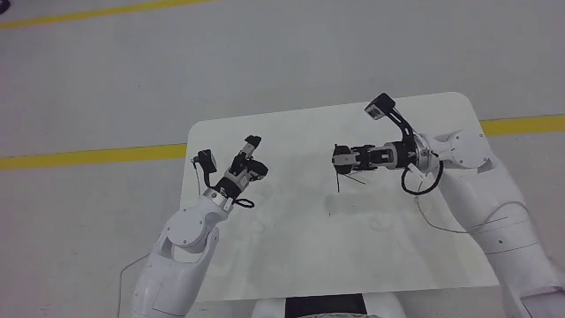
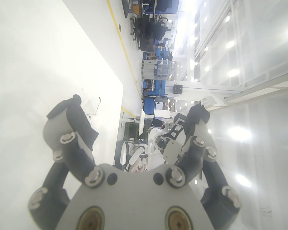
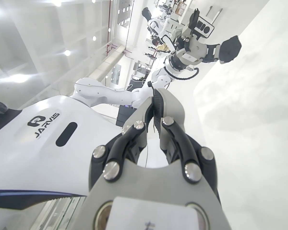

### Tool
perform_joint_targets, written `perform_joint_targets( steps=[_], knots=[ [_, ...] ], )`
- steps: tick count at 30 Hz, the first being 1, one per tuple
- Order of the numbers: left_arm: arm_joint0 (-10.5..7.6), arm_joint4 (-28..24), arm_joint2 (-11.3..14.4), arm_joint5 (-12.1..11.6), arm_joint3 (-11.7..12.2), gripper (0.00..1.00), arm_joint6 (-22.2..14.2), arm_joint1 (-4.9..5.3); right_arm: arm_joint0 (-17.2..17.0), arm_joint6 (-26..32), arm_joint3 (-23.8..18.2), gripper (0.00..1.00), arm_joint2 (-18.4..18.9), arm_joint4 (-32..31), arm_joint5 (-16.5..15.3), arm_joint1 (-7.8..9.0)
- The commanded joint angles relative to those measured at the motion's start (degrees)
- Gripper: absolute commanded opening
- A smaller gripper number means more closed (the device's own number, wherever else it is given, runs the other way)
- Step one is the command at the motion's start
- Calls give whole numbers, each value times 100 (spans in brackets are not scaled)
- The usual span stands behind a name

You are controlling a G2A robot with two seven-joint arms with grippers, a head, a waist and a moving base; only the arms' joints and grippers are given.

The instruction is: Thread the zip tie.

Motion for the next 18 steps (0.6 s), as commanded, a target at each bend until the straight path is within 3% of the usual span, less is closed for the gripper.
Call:
perform_joint_targets(
  steps=[1,5,15,18],
  knots=[
    [0,0,0,0,0,100,0,0,20,0,30,0,34,-109,0,-57],
    [0,0,0,0,0,100,0,0,38,0,28,0,67,-261,0,-151],
    [3,-41,9,11,11,100,1,-3,9,-124,6,0,63,-273,0,-151],
    [-72,-852,30,444,172,100,-194,-30,-61,-495,-96,0,197,-465,0,-142]
  ],
)
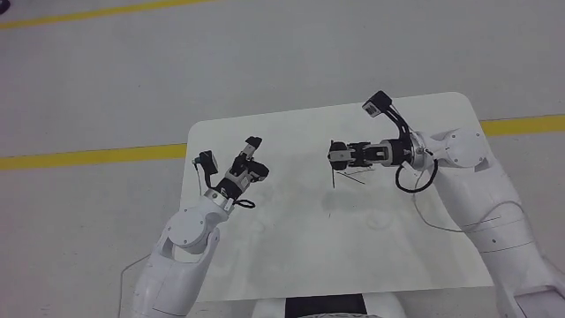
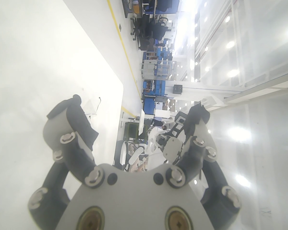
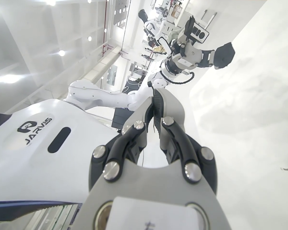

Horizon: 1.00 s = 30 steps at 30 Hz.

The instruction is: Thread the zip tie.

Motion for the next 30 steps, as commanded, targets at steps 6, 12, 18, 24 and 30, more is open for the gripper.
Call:
perform_joint_targets(
  steps=[6,12,18,24,30],
  knots=[
    [-242,-2364,-8,1228,462,100,-660,-58,-268,-370,-461,0,371,-259,0,-60],
    [-463,-4406,255,1526,992,100,-972,-133,-387,-379,-715,0,435,-716,0,-191],
    [-588,-4977,469,1526,1155,100,-1009,-104,-422,-420,-659,0,418,-944,0,-229],
    [-572,-5177,503,1526,1181,100,-1003,-117,-459,-576,-691,0,362,-1071,0,-225],
    [-790,-6788,989,1526,1428,100,-927,-27,-546,-1144,-786,0,229,-1156,0,-238]
  ],
)
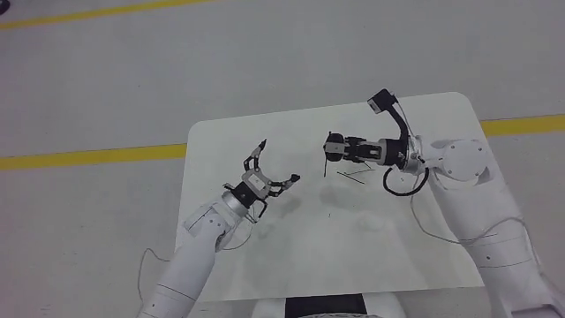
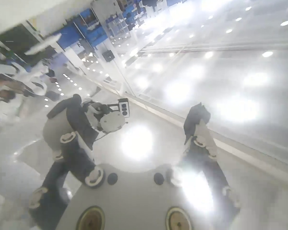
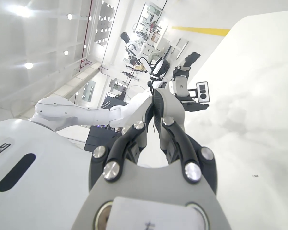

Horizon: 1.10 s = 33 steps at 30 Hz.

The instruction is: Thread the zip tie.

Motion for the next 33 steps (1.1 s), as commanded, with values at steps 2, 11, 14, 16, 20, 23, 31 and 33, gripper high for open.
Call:
perform_joint_targets(
  steps=[2,11,14,16,20,23,31,33],
  knots=[
    [-118,-433,209,0,28,100,-46,106,-29,-190,-18,0,-49,-50,0,-8],
    [41,-433,509,0,172,100,-1361,10,-131,-964,-164,0,-50,-350,0,-37],
    [44,-433,601,0,380,100,-1712,-150,-153,-1137,-173,0,-103,-482,0,-45],
    [-39,-433,575,0,517,100,-1675,-246,-145,-1134,-118,0,-156,-526,0,-46],
    [-63,-433,557,0,547,100,-1634,-269,-145,-1134,-118,0,-156,-526,0,-46],
    [-63,-433,557,0,547,100,-1634,-269,-145,-1134,-118,0,-156,-526,0,-46],
    [-2,853,530,-1369,304,100,-1430,-246,-145,-1134,-118,0,-156,-526,0,-46],
    [89,1363,508,-2030,189,100,-1401,-239,-145,-1134,-118,0,-156,-526,0,-46]
  ],
)
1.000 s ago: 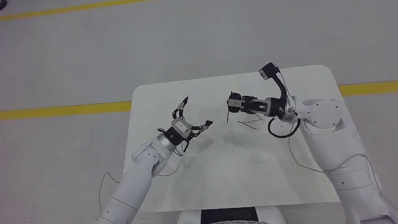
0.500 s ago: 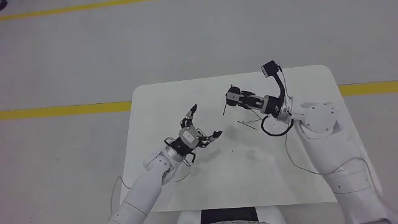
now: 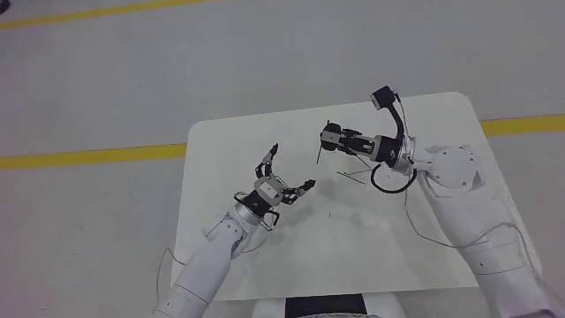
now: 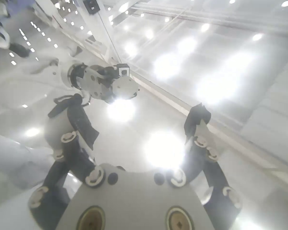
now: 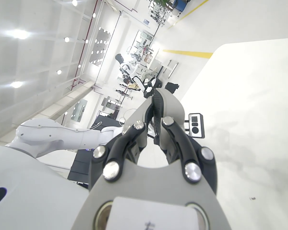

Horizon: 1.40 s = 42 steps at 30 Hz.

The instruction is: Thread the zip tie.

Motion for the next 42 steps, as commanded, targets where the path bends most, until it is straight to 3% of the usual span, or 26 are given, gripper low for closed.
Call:
perform_joint_targets(
  steps=[1,8,11,20,22,24,31,37,42],
  knots=[
    [101,1026,-3,-1153,-106,100,26,13,0,0,0,0,0,0,0,0],
    [261,2456,39,-2729,-211,100,123,19,0,0,0,0,0,0,0,0],
    [263,2952,-72,-2730,-348,100,248,0,0,0,0,0,0,0,0,0],
    [263,2952,-72,-2730,-348,100,248,0,0,0,0,0,0,0,0,0],
    [215,3278,-100,-2730,-443,100,293,0,0,0,0,0,0,0,0,0],
    [269,3252,-162,-2730,-623,100,221,-42,-43,-169,-13,0,-31,-24,94,-2],
    [479,4907,-620,-2730,-1137,100,414,-219,-62,-487,6,0,-133,-38,460,14],
    [549,6465,-571,-2730,-1343,100,970,-380,-29,-663,48,0,-212,-3,809,23],
    [546,6525,-559,-2730,-1358,100,995,-388,-23,-668,46,0,-219,-3,829,25]
  ],
)
